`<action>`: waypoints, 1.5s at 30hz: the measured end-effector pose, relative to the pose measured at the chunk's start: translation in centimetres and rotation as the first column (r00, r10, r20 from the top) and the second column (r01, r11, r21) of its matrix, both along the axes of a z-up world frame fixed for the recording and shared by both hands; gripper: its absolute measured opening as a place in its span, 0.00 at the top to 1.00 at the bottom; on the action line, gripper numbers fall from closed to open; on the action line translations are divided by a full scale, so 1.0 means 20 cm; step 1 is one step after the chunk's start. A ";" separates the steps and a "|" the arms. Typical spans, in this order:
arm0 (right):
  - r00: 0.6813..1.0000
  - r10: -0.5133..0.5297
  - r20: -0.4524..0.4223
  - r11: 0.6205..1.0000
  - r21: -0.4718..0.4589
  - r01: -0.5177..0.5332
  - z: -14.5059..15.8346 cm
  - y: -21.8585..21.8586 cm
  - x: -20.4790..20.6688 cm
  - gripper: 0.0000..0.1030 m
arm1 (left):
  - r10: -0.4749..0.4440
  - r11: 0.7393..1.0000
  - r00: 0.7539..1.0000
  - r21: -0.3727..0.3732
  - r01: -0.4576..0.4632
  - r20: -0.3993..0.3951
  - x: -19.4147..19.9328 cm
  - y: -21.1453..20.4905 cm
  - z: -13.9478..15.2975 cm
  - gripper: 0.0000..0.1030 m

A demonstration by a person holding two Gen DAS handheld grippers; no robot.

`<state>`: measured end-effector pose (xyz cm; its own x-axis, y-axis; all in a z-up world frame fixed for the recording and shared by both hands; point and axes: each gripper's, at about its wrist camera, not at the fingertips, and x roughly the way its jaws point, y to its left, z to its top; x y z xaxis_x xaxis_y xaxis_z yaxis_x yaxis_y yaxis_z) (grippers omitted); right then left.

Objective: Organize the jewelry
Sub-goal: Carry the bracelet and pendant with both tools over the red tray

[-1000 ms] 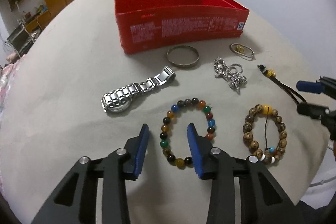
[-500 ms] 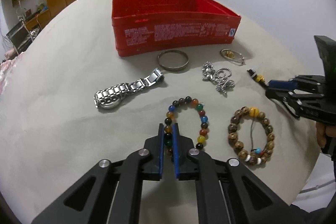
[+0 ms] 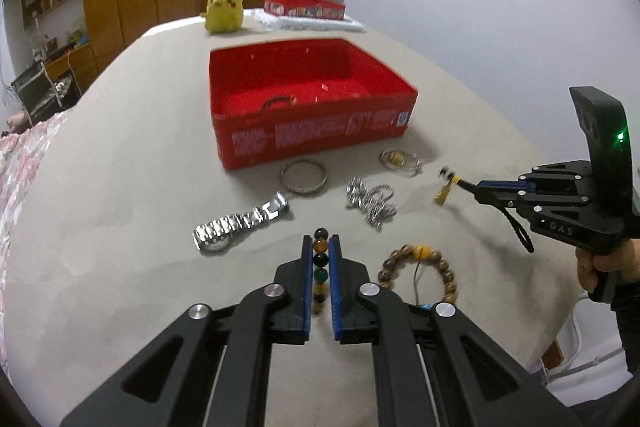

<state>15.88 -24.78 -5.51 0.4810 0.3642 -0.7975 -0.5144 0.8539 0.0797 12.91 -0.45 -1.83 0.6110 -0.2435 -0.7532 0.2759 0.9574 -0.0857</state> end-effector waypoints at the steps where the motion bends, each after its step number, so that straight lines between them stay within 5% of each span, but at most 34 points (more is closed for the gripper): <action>1: 1.000 0.004 0.003 1.000 0.003 -0.004 0.02 0.01 0.00 0.98 | -0.001 1.000 1.000 0.003 0.001 0.009 0.00 0.00 0.02 0.93; 24: 0.989 0.079 0.126 0.996 0.030 -0.084 0.42 0.13 0.16 0.98 | 0.008 1.000 0.994 0.023 -0.011 0.110 0.16 0.05 0.32 0.93; 45: 0.993 0.067 0.095 0.997 0.024 -0.070 0.44 0.22 0.64 0.98 | -0.025 0.999 0.994 0.048 0.020 0.108 0.64 0.04 0.37 0.93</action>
<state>28.74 -20.45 3.26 0.5266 0.4198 -0.7393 -0.5781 0.8144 0.0507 25.76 0.34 5.55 0.6845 -0.2242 -0.6937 0.3028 0.9530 -0.0093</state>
